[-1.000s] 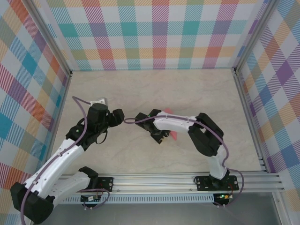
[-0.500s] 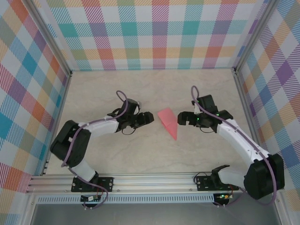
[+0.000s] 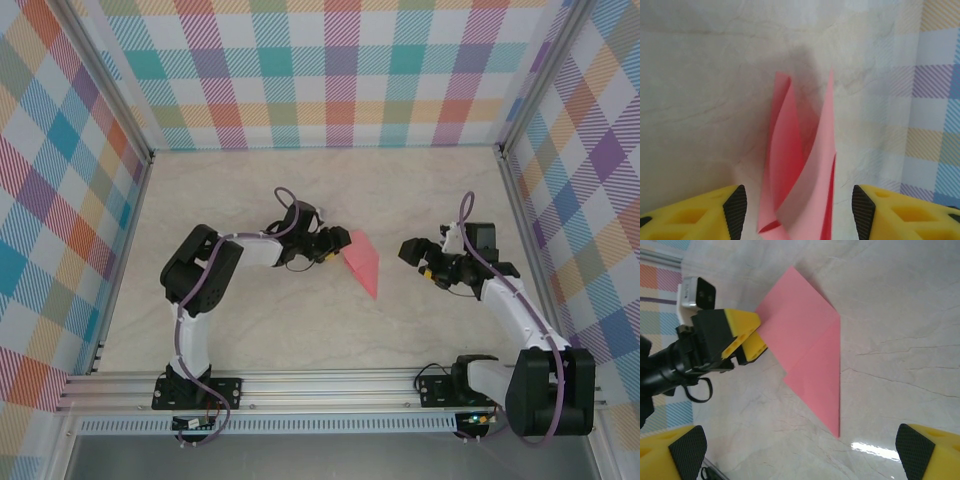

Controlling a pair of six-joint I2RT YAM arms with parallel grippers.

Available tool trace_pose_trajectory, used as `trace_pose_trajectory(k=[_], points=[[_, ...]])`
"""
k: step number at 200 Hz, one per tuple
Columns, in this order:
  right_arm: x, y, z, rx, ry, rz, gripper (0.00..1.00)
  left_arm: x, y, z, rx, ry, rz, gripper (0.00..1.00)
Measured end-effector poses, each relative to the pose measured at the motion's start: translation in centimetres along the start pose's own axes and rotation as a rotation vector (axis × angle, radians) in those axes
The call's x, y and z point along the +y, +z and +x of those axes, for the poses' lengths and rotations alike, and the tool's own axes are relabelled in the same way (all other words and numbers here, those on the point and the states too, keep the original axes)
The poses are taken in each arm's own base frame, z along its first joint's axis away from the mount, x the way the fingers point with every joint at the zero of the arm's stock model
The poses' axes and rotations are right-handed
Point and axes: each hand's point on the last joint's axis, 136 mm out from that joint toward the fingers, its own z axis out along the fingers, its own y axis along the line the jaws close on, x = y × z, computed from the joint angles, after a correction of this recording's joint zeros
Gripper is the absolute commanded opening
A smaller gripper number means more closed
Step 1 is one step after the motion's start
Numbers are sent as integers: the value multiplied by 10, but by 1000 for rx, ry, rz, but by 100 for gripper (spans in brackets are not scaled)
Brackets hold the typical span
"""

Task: Fold a paper plane with a square sheet of paper (fold left side to right side)
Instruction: Move the paper to the center of the table.

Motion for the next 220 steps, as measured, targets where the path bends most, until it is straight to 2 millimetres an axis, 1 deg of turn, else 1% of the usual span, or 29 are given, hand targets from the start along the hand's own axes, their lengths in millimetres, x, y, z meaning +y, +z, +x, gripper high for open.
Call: trace_pose_trajectory(k=[13,38,72,92,106,125,142,160,176,196,220], points=[[4,0,0,5,-5,-22,100,-4,7,-2,8,1,21,44],[10,-1,1,15,-14,-55,100,-3,16,2,31,-2,31,27],[17,-1,2,26,-30,-98,100,-3,16,3,36,14,36,8],[20,1,3,37,-35,-119,100,3,12,5,33,27,33,1],[22,5,4,56,-41,-138,100,8,5,11,41,34,27,0],[25,14,9,96,-58,-170,100,6,-10,17,51,63,42,0],[29,25,17,153,-80,-193,100,-4,-30,16,46,110,78,0],[37,36,21,208,-126,-222,95,-18,-52,13,34,174,127,0],[48,47,23,245,-186,-259,91,-28,-69,17,39,230,170,0],[58,60,27,279,-251,-305,85,-34,-80,26,63,282,211,0],[60,74,32,313,-285,-349,80,-36,-85,40,115,322,252,0]])
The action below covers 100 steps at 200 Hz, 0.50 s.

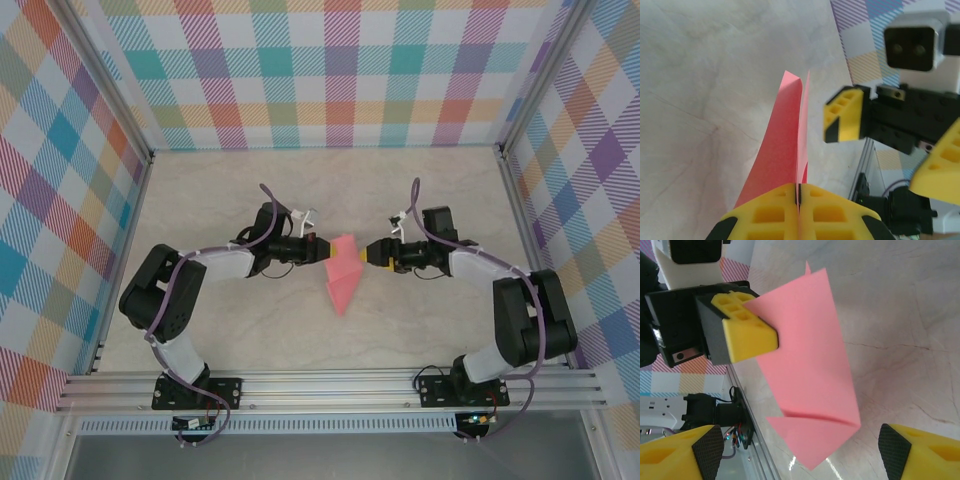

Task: Fold a paper plane with a square sheet of paper (fold left side to right side)
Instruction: Move the paper to the center of the table, then fold the wing for the fifth time at the center of the table.

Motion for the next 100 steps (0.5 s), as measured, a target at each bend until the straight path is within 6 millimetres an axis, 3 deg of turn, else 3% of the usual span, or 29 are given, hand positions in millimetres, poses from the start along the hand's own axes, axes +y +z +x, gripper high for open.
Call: trace_pose_trajectory(k=[35,100], points=[[-12,12,-1,19,-10,-42,74,-12,-3,8,40,55,56,0],[3,19,-3,31,-90,-153,52,-20,-5,15,75,88,95,0]])
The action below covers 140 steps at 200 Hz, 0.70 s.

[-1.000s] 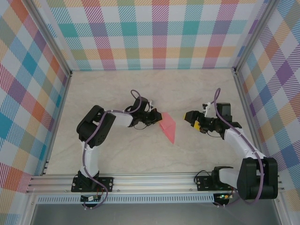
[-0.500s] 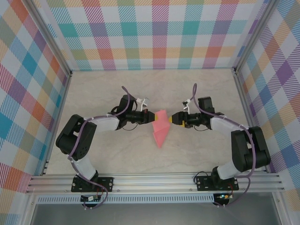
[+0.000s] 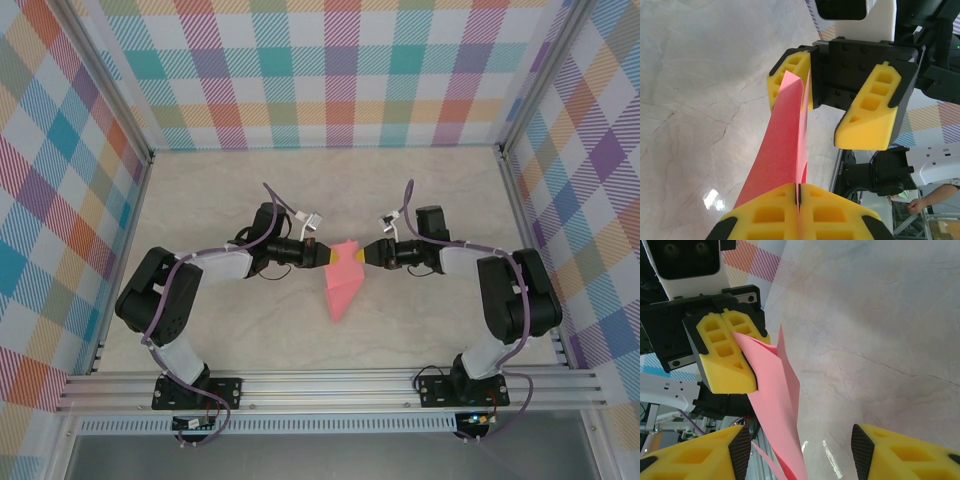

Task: Fold a paper plane with a square sheet of paper (fold left side to right side)
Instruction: Fold the wing for the fifth time at the center of the table.

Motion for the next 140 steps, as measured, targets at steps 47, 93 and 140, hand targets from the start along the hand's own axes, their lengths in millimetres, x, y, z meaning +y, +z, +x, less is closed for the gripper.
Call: trace_pose_trajectory(k=[47,93,140], points=[[2,5,5,22,3,-30,34,-1,0,1,5,3,7,0],[0,8,9,38,12,-41,7,3,2,2,14,-5,1,4],[-5,9,13,48,55,-8,0,21,6,4,25,-25,-63,52]])
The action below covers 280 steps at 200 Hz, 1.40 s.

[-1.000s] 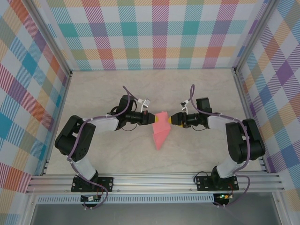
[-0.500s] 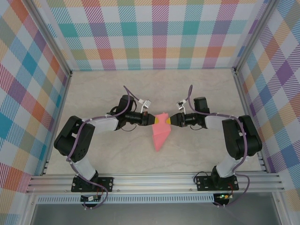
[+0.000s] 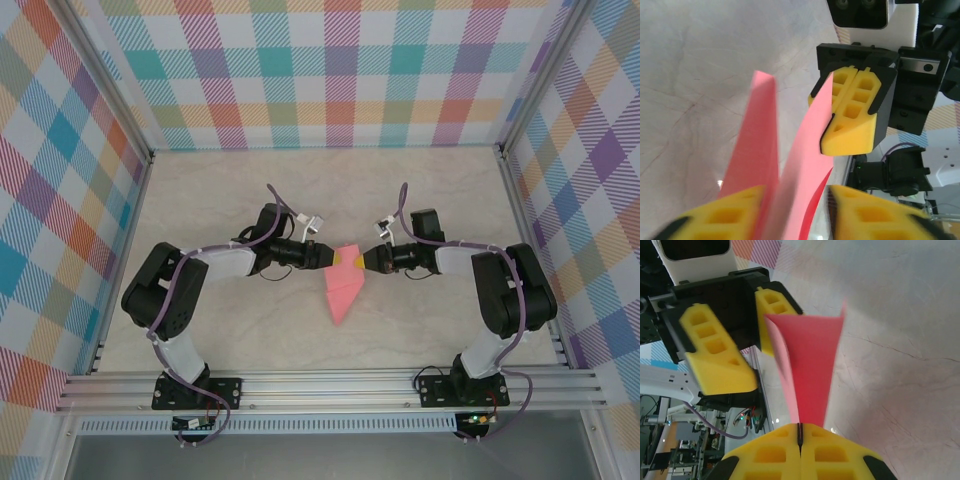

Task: Fold a paper plane with a square sheet of paper (fold left side to right side)
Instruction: Fold the wing for the fifth time at the center of the table.

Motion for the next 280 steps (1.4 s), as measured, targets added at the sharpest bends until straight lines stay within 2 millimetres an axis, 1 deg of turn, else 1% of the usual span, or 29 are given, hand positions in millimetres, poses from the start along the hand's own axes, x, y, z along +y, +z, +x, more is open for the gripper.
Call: trace_pose_trajectory(k=[24,32,49,62,85,97,104,118,128,138,151,163,181,193,206,221,258,280], points=[[-5,1,-1,-2,33,41,0,13,-2,-3,-22,-9,-84,64],[-7,2,-1,-2,46,58,0,18,-5,-4,-33,-9,-124,67],[-12,4,-2,-1,81,95,0,24,-15,-9,-67,-3,-215,69],[-15,6,-2,0,109,123,0,20,-28,-15,-107,25,-279,68],[-25,9,-6,-2,162,176,0,-2,-50,-25,-178,122,-376,66],[-31,9,-8,-6,193,204,0,-19,-54,-20,-188,184,-413,65],[-34,9,-8,-8,210,218,0,-31,-53,-14,-182,222,-424,64],[-39,8,-10,-15,244,247,0,-54,-43,4,-150,292,-433,64],[-42,7,-11,-18,264,264,0,-65,-33,21,-118,327,-443,64],[-44,7,-11,-20,286,276,0,-68,-24,37,-82,353,-469,63],[-46,7,-11,-21,307,288,0,-66,-13,59,-28,374,-515,63],[-48,7,-10,-20,327,297,0,-58,-2,76,15,387,-567,63],[-51,6,-7,-15,348,308,0,-39,15,98,94,406,-673,64],[-52,6,-6,-12,355,311,0,-26,24,106,137,420,-751,64],[-52,6,-5,-10,360,313,0,-18,33,107,161,440,-824,63],[-53,6,-5,-9,362,315,0,-12,41,103,169,460,-893,63],[-56,7,-2,-2,374,319,0,-2,42,90,155,473,-1021,62],[-57,7,-1,1,380,321,0,6,44,87,164,485,-1077,58]])
